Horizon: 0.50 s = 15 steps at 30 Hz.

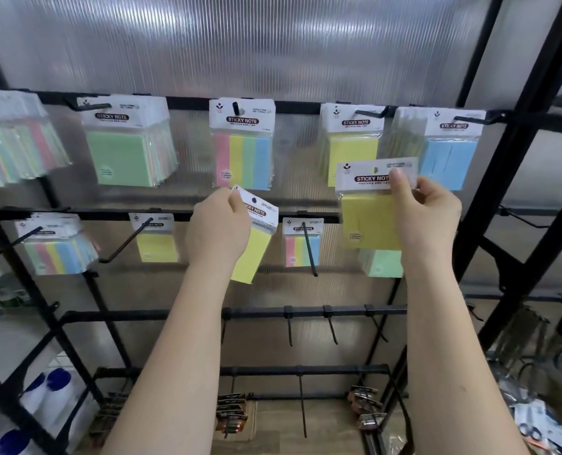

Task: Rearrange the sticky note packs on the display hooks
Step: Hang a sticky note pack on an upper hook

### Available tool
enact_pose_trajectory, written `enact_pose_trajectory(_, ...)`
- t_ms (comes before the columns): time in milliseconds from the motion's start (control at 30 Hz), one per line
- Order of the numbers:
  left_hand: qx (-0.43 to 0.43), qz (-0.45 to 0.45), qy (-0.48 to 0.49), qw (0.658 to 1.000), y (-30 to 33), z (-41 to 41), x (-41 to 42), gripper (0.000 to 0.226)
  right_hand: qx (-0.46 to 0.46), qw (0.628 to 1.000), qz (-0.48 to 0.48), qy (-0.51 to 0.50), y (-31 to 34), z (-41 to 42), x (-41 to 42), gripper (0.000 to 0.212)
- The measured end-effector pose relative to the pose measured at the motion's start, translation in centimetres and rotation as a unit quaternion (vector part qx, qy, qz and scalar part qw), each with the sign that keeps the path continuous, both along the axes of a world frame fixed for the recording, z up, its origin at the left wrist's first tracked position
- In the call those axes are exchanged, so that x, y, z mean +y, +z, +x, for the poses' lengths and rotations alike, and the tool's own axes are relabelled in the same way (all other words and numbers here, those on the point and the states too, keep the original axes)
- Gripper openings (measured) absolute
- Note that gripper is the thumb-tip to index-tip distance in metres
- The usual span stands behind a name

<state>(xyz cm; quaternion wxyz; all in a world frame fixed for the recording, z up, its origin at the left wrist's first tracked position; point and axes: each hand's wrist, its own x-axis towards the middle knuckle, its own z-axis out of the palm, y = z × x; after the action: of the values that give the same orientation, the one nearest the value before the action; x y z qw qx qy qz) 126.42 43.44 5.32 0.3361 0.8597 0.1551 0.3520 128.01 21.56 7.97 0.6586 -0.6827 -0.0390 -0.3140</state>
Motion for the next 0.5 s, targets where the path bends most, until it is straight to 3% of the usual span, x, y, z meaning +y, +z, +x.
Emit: enact_pose_trajectory(500, -0.035, -0.002, -0.036, 0.999, 0.8, 2.0, -0.2, 0.043, -0.062, 0.997, 0.052, -0.018, 5.4, 3.4, 0.8, 0.026)
